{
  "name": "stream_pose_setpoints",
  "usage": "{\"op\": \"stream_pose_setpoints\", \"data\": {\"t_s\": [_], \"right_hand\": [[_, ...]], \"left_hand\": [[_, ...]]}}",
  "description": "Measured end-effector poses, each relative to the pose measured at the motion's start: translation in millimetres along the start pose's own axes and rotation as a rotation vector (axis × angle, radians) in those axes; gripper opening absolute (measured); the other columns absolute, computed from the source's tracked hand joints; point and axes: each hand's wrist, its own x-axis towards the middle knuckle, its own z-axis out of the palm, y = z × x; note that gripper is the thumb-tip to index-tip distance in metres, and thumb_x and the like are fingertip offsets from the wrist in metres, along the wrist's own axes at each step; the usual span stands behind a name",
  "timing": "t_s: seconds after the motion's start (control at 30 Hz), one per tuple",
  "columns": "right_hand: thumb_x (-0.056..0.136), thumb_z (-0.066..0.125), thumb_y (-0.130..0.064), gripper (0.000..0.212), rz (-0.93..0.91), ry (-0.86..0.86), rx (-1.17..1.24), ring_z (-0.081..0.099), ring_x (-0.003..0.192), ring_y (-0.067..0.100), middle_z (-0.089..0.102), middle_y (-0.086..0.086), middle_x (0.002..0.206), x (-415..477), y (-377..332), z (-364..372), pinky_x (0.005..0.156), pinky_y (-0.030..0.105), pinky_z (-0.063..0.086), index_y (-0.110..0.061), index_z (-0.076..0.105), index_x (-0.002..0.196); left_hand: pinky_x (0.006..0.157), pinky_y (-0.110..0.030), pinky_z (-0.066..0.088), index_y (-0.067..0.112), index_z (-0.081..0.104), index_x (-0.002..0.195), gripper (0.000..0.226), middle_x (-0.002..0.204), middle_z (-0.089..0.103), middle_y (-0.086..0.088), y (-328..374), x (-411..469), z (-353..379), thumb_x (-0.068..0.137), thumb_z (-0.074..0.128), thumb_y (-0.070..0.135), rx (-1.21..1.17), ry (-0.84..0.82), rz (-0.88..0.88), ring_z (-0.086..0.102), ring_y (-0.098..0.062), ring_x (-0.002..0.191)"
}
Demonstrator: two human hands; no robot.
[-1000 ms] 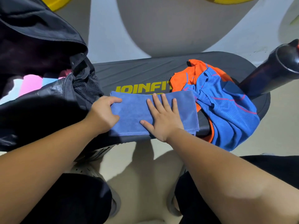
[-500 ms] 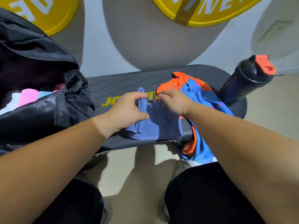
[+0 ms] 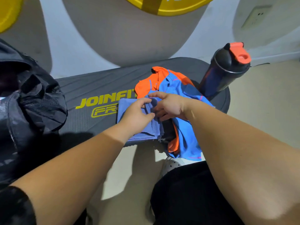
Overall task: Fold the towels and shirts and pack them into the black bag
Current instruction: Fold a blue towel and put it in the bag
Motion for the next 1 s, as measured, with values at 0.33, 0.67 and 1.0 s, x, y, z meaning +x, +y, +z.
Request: {"op": "stream_pose_setpoints", "data": {"t_s": [0.33, 0.67, 1.0], "right_hand": [[0.094, 0.057, -0.005, 0.022, -0.142, 0.100, -0.346, 0.059, 0.067, 0.003, 0.068, -0.002, 0.093, 5, 2, 0, 0.060, 0.008, 0.048, -0.012, 0.074, 0.107], [0.088, 0.053, -0.054, 0.046, -0.553, 0.636, -1.166, 0.053, 0.115, 0.034, 0.060, 0.009, 0.124, 16, 20, 29, 0.092, 0.045, 0.045, -0.018, 0.066, 0.115], [0.085, -0.002, -0.075, 0.085, -0.285, 0.288, -1.375, -0.016, 0.152, 0.026, -0.014, -0.006, 0.166, 29, 60, 22, 0.120, 0.059, -0.006, -0.030, -0.012, 0.157]], "left_hand": [[0.109, -0.051, 0.035, 0.020, 0.055, 0.136, 0.051, 0.147, 0.049, -0.003, -40, -13, -45, 0.088, 0.061, 0.037, 0.808, 0.237, 0.409, 0.043, -0.032, 0.134], [0.115, -0.063, -0.009, 0.016, -0.006, 0.158, 0.106, 0.165, -0.019, -0.001, -67, -16, -14, 0.083, 0.018, 0.086, 1.035, 0.044, 0.207, -0.025, -0.022, 0.149], [0.120, -0.060, -0.003, 0.016, -0.005, 0.158, 0.111, 0.163, -0.025, -0.004, -72, -15, -15, 0.078, 0.020, 0.089, 0.941, 0.034, 0.206, -0.025, -0.021, 0.149]]}}
